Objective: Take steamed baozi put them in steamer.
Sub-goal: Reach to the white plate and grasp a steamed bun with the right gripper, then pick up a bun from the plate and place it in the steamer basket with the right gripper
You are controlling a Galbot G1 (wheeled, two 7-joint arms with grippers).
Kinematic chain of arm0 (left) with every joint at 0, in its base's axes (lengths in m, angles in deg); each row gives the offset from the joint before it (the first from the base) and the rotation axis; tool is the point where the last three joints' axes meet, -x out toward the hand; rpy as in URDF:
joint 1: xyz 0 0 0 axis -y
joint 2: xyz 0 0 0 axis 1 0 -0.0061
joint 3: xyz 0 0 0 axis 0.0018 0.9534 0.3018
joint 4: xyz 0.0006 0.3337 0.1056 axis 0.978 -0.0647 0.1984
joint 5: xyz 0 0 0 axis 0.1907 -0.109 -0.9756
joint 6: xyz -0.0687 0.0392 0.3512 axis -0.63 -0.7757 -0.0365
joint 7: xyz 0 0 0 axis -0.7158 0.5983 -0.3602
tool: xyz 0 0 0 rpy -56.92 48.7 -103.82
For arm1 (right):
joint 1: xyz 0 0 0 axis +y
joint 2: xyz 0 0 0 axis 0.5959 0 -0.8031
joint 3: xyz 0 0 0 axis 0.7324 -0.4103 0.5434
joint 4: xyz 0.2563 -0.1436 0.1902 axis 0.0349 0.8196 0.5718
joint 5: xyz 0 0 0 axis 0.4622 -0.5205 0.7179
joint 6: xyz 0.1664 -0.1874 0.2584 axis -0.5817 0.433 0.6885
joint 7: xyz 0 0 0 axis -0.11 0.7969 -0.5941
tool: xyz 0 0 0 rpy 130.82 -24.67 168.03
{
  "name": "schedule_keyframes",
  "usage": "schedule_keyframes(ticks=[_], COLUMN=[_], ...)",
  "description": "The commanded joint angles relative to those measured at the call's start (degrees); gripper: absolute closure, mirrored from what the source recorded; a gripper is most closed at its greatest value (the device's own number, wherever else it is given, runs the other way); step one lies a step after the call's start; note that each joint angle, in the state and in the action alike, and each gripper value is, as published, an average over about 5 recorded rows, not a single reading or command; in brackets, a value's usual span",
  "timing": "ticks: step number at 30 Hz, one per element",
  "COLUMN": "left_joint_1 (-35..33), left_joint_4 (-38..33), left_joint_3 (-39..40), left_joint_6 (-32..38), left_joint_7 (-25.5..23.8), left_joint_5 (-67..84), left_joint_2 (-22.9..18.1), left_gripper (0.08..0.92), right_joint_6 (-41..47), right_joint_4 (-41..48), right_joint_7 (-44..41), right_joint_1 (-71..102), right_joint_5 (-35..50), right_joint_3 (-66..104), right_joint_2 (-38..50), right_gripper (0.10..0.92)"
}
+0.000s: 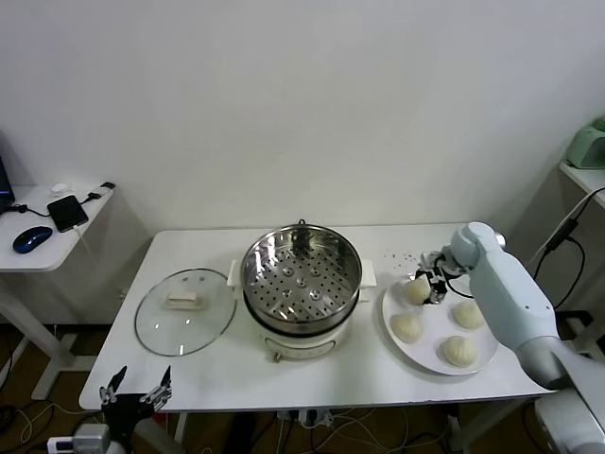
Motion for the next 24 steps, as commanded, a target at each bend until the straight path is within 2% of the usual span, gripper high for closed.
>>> schedule_keyframes(ticks=[1, 6, 12, 18, 24], left_joint_1=[0.1, 0.3, 0.5, 1.3, 2.2], left_joint_4=[0.1, 0.2, -0.1, -0.3, -0.5], left_joint_3=[0.1, 0.4, 1.0, 1.2, 0.7], left_joint_6=[0.0, 0.0, -0.1, 0.0, 0.2], left_joint_7=[0.0, 0.0, 0.0, 0.1, 0.4], left_joint_5=[0.0, -0.2, -0.2, -1.4, -1.7], left_joint_2=[0.1, 0.1, -0.1, -0.5, -1.0], left_gripper=[0.177, 0.177, 0.177, 0.177, 0.177], right_joint_6=[0.5, 1.9, 4.8, 8.1, 7.3], right_joint_4=[-0.9, -3.6, -4.1, 1.0, 8.5], right_joint_7=[-0.9, -3.1, -6.6, -9.6, -10.9], right_joint_1=[-0.7, -5.3, -19.0, -35.5, -40.4], right_joint_5=[2.3, 7.3, 19.3, 32.2, 40.2], right_joint_3=[-0.3, -3.8, -16.2, -29.8, -35.2], right_joint_2=[0.8, 2.6, 2.8, -4.3, -13.2], right_gripper=[0.41, 0.414, 0.419, 0.423, 0.42])
